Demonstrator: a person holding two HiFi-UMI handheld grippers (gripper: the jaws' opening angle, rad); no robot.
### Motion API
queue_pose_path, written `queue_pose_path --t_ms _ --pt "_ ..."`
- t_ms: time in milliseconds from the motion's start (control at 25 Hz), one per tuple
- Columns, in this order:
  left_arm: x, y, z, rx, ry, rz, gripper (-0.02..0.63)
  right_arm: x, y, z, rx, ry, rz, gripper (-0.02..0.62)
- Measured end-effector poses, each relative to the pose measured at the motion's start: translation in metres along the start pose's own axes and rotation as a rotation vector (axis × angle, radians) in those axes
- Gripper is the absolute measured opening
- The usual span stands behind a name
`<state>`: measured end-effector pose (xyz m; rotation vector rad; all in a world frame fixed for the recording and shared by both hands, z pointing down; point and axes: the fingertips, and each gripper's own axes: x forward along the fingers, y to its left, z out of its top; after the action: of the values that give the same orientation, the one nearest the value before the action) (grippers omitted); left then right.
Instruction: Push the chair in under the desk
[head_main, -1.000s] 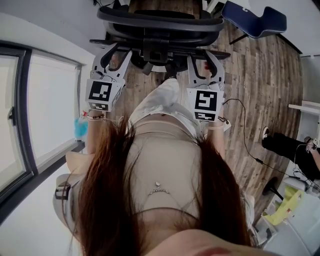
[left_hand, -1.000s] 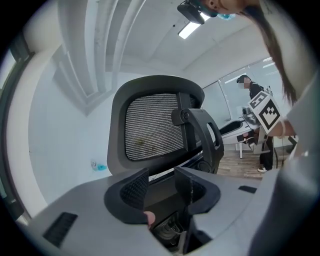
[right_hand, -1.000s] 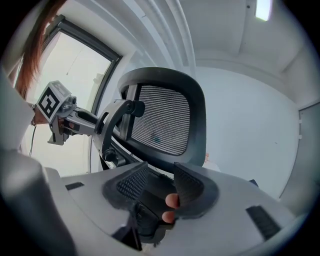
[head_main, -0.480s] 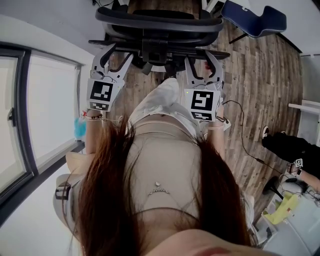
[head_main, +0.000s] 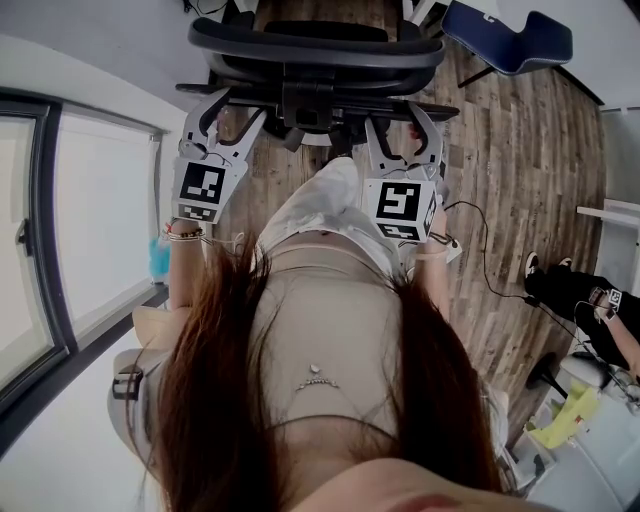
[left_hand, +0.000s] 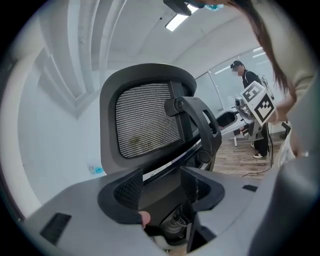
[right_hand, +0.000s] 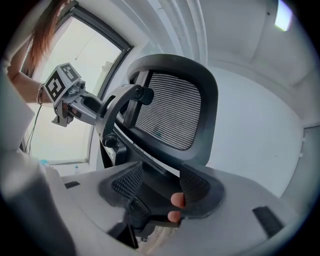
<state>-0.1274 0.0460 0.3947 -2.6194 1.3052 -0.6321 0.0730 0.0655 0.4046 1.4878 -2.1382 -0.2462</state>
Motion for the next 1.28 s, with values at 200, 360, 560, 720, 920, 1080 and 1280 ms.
queue_pose_path --t_ms 200,360,560,720,920,1080,1280 --pt "0.003 0.000 0.002 0.012 0.004 -0.017 0.224 0.000 -0.001 0.001 -0.011 -0.001 0.005 0.242" --pt "0.005 -0.002 0.003 0.013 0.000 -0.032 0.226 -0.001 0.000 0.001 -0.018 -0.002 0.013 0.245" --pt "0.004 -0.001 0.004 0.005 0.003 -0.039 0.227 0.001 0.001 0.007 -0.015 -0.023 0.045 0.245" --pt "0.004 0.000 0.004 0.016 0.012 -0.048 0.227 0.001 -0.001 0.003 -0.010 0.001 0.045 0.249" --pt "0.006 0.001 0.005 0.009 0.009 -0.058 0.227 0.002 -0.002 0.005 -0.015 0.004 0.063 0.249" --pt "0.006 0.002 0.003 0.010 0.009 -0.061 0.227 0.005 0.005 0.004 -0.029 0.005 0.079 0.261" --pt "0.004 0.000 0.005 0.010 0.005 -0.060 0.229 0.006 0.008 0.006 -0.036 -0.001 0.082 0.261"
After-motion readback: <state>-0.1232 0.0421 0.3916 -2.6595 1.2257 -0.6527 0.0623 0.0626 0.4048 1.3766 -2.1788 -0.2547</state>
